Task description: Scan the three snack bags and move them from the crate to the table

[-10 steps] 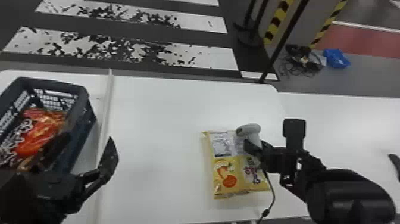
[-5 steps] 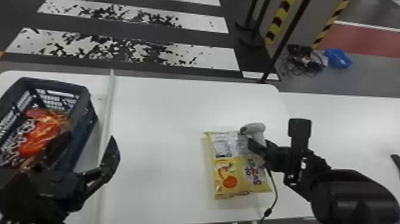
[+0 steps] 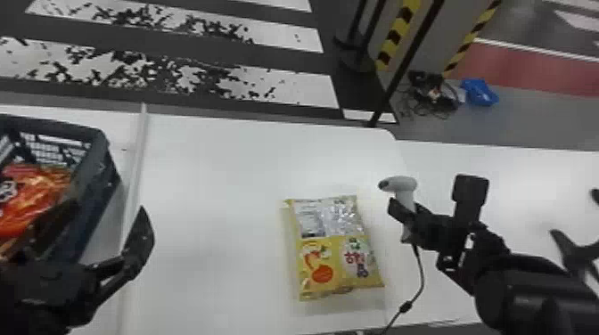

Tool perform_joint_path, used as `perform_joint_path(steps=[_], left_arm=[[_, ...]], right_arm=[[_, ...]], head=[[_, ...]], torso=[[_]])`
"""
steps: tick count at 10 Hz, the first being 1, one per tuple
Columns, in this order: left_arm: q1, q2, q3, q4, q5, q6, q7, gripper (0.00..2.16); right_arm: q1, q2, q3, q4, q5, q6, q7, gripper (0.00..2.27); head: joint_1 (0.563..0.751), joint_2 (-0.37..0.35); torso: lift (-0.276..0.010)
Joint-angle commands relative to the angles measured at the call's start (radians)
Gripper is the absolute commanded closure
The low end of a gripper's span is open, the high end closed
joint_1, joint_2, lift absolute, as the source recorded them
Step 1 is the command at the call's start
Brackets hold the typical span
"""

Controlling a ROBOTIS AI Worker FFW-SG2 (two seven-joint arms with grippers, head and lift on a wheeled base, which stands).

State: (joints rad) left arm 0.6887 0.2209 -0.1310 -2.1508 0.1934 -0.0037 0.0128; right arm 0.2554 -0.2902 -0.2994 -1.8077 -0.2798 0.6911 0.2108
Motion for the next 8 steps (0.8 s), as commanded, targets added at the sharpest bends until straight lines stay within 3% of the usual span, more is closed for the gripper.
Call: perform_joint_path(steps=[1, 3, 6, 7, 8], left_arm=[[0.0, 0.0, -0.002, 0.0, 0.006, 0.0, -0.001, 0.02], [0.002, 0.0, -0.006, 0.0, 0.004, 0.0, -0.001, 0.02], [0.005, 0.0, -0.012, -0.003, 0.0, -0.006, 0.001, 0.02], [0.006, 0.0, -0.016, -0.003, 0.0, -0.006, 0.001, 0.02], [0.006, 0.0, -0.021, -0.004, -0.002, -0.012, 0.001, 0.02]], right_arm=[[-0.018, -0.021, -0.034, 0.105, -0.001, -0.069, 0.013, 2.23], [-0.05, -0.055, -0.037, 0.249, 0.004, -0.164, 0.033, 2.23], [-0.084, -0.061, -0.021, 0.372, 0.021, -0.213, 0.078, 2.2], [-0.084, -0.058, -0.017, 0.386, 0.021, -0.232, 0.082, 1.99], [-0.084, -0.058, -0.01, 0.404, 0.022, -0.265, 0.082, 1.57]], head=[[0.695, -0.307], [0.695, -0.35], [0.695, -0.35], [0.695, -0.35], [0.695, -0.35]], torso=[[-0.062], [-0.062], [-0.062], [-0.062], [-0.062]])
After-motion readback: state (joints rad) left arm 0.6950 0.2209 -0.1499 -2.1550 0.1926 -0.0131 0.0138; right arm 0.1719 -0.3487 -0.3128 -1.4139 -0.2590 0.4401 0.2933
